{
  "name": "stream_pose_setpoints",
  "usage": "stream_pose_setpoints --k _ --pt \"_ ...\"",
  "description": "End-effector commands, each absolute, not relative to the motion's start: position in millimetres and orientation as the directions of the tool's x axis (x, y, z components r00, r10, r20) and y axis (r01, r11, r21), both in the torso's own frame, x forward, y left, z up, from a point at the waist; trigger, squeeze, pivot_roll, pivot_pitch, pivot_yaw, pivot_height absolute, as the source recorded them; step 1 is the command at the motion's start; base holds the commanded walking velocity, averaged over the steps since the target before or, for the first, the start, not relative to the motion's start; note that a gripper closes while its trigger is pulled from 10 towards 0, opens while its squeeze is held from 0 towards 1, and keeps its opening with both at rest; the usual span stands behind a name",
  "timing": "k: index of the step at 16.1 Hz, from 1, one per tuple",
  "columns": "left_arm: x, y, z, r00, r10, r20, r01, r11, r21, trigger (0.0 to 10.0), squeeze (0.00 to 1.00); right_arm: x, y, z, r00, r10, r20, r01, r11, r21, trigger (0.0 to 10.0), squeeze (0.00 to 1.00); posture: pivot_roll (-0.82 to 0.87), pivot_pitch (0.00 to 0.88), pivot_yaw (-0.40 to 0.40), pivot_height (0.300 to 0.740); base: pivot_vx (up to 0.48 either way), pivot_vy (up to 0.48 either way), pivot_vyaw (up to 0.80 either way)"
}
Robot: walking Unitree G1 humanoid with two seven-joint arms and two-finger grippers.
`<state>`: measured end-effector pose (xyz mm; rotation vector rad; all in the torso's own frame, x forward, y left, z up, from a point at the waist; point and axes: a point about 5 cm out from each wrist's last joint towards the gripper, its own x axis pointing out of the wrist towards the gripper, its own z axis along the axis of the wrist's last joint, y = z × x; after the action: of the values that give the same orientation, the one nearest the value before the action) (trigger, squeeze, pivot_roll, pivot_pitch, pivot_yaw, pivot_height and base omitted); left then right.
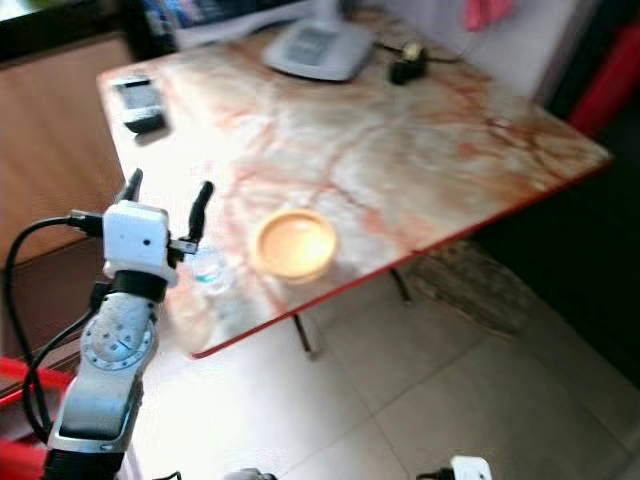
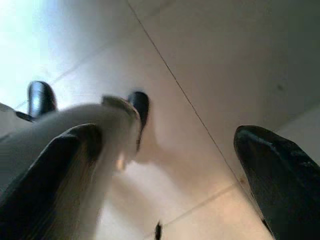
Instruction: Restocking fridge
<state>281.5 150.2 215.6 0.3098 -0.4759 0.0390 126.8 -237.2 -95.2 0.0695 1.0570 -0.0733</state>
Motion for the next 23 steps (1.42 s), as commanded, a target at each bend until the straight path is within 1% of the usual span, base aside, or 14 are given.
stream_pose_setpoints --k 1,3,5,7,8,9,10,11,12,13,14,17,20,23 --pt "280.3 150.3 225.6 0.879 -0.022 0.476 -0.135 0.946 0.293 10.0 0.0 110.9 -240.9 -99.4 0.45 -0.047 -0.892 0.13 0.991 0.014 10.0 0.0 0.18 0.151 0.007 0.74 0.0 0.0 0.0" --pt "284.0 152.7 233.8 0.904 0.0 0.427 -0.106 0.969 0.224 10.0 0.0 110.0 -240.0 -100.0 0.449 -0.053 -0.892 0.144 0.99 0.014 10.0 0.0 0.19 0.152 0.008 0.74 0.0 0.0 0.0" --pt "291.5 147.6 242.0 0.942 -0.047 0.333 -0.015 0.983 0.182 10.0 0.0 109.9 -238.7 -100.5 0.444 -0.052 -0.894 0.146 0.989 0.014 10.0 0.0 0.2 0.155 0.01 0.74 0.0 0.0 0.0" --pt "295.2 148.9 261.3 0.95 -0.042 0.31 0.002 0.992 0.126 10.0 0.0 110.6 -237.5 -100.5 0.447 -0.045 -0.894 0.135 0.991 0.018 10.0 0.0 0.2 0.166 0.014 0.74 0.0 0.0 0.0" --pt "298.2 147.5 264.3 0.965 -0.085 0.248 0.046 0.986 0.159 10.0 0.0 110.7 -237.6 -100.4 0.448 -0.046 -0.893 0.138 0.99 0.018 10.0 0.0 0.21 0.168 0.016 0.74 0.0 0.0 0.0" --pt "300.0 149.7 273.0 0.966 -0.125 0.226 0.058 0.958 0.282 10.0 0.0 110.9 -237.3 -100.4 0.447 -0.044 -0.894 0.127 0.992 0.014 10.0 0.0 0.21 0.17 0.016 0.74 0.0 0.0 0.0" --pt "300.7 150.5 273.6 0.971 -0.131 0.2 0.067 0.952 0.298 10.0 0.0 111.1 -237.4 -100.3 0.446 -0.043 -0.894 0.118 0.993 0.012 10.0 0.0 0.21 0.17 0.016 0.74 0.0 0.0 0.0" --pt "301.3 152.7 273.2 0.983 -0.159 0.096 0.125 0.949 0.291 10.0 0.0 110.9 -237.4 -100.4 0.445 -0.043 -0.895 0.118 0.993 0.011 10.0 0.0 0.22 0.177 0.017 0.74 0.0 0.0 0.0" --pt "299.7 154.5 271.3 0.983 -0.183 -0.003 0.177 0.948 0.265 10.0 0.0 110.8 -237.4 -100.5 0.444 -0.044 -0.895 0.119 0.993 0.01 10.0 0.0 0.22 0.178 0.018 0.74 0.0 0.0 0.0" --pt "298.4 156.0 269.8 0.98 -0.19 -0.058 0.199 0.948 0.25 10.0 0.0 110.8 -237.5 -100.5 0.443 -0.043 -0.895 0.116 0.993 0.01 10.0 0.0 0.22 0.178 0.018 0.74 0.0 0.0 0.0" --pt "298.1 162.2 268.7 0.981 -0.165 -0.101 0.183 0.961 0.207 10.0 0.0 110.7 -237.5 -100.5 0.442 -0.044 -0.896 0.114 0.993 0.008 10.0 0.0 0.22 0.178 0.018 0.74 0.0 0.0 0.0" --pt "296.3 164.5 275.1 0.97 -0.181 -0.16 0.203 0.97 0.136 10.0 0.0 110.9 -237.9 -100.3 0.441 -0.04 -0.897 0.103 0.995 0.006 10.0 0.0 0.22 0.186 0.016 0.74 0.0 0.0 0.0" --pt "292.9 169.7 268.6 0.952 -0.193 -0.238 0.234 0.959 0.157 10.0 0.0 110.9 -238.1 -100.3 0.44 -0.042 -0.897 0.104 0.995 0.004 10.0 0.0 0.22 0.187 0.016 0.74 0.0 0.0 0.0" --pt "289.3 165.8 259.3 0.934 -0.211 -0.288 0.26 0.955 0.143 10.0 0.0 111.2 -238.1 -100.2 0.44 -0.04 -0.897 0.102 0.995 0.006 10.0 0.0 0.22 0.188 0.016 0.74 0.0 0.0 0.0"
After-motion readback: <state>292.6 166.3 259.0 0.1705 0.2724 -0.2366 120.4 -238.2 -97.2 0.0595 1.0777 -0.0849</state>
